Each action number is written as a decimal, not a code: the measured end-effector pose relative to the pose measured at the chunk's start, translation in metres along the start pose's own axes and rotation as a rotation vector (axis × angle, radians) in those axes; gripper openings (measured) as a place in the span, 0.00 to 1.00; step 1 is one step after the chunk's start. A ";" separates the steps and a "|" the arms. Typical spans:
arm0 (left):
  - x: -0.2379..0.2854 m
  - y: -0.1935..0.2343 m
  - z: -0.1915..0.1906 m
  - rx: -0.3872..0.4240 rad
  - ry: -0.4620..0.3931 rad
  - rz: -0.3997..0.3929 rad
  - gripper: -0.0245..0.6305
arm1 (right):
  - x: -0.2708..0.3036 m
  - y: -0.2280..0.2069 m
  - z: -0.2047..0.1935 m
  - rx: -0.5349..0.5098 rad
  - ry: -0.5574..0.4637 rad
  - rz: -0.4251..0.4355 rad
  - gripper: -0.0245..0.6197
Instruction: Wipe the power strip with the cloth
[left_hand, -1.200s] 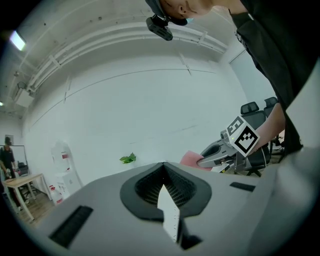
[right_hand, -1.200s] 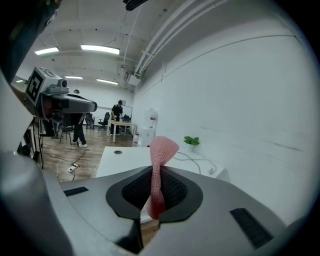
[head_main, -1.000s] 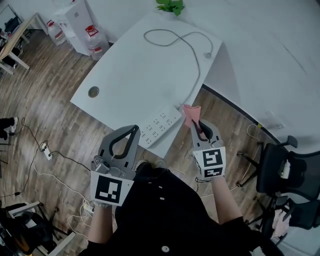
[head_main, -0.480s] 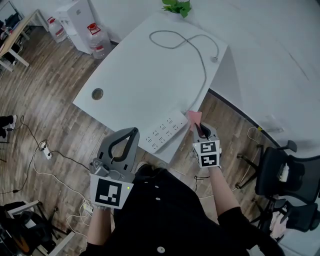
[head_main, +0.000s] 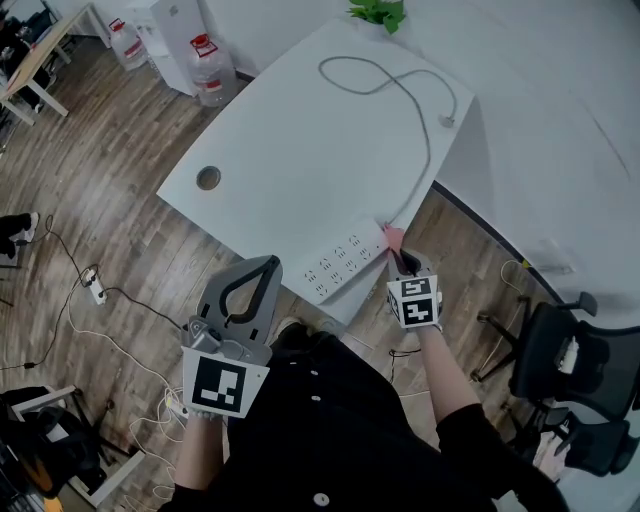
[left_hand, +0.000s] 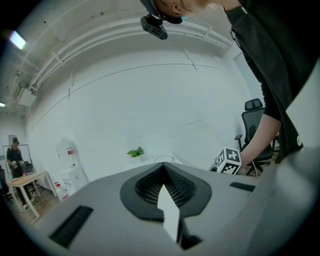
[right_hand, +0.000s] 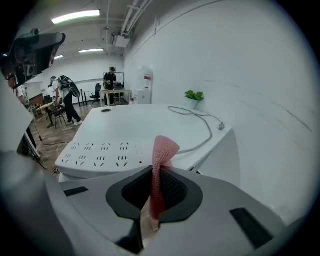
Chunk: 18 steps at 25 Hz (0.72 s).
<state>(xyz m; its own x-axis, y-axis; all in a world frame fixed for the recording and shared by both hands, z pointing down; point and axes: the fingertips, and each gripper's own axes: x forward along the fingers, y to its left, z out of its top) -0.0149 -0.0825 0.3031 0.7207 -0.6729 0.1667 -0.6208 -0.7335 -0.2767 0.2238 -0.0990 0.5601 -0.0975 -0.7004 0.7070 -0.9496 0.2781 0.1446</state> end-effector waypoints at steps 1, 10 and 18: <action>-0.001 0.001 0.000 0.000 -0.001 0.001 0.05 | 0.000 0.003 0.002 -0.005 0.000 0.004 0.13; -0.007 -0.001 -0.004 -0.009 0.003 0.002 0.05 | 0.003 0.030 0.009 -0.017 -0.001 0.068 0.13; -0.013 0.002 -0.007 -0.016 0.005 0.009 0.05 | 0.000 0.069 0.016 -0.076 0.005 0.150 0.13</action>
<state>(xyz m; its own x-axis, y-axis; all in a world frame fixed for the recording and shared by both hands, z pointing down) -0.0274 -0.0757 0.3070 0.7139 -0.6796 0.1688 -0.6320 -0.7291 -0.2628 0.1536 -0.0907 0.5590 -0.2352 -0.6442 0.7278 -0.8993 0.4283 0.0886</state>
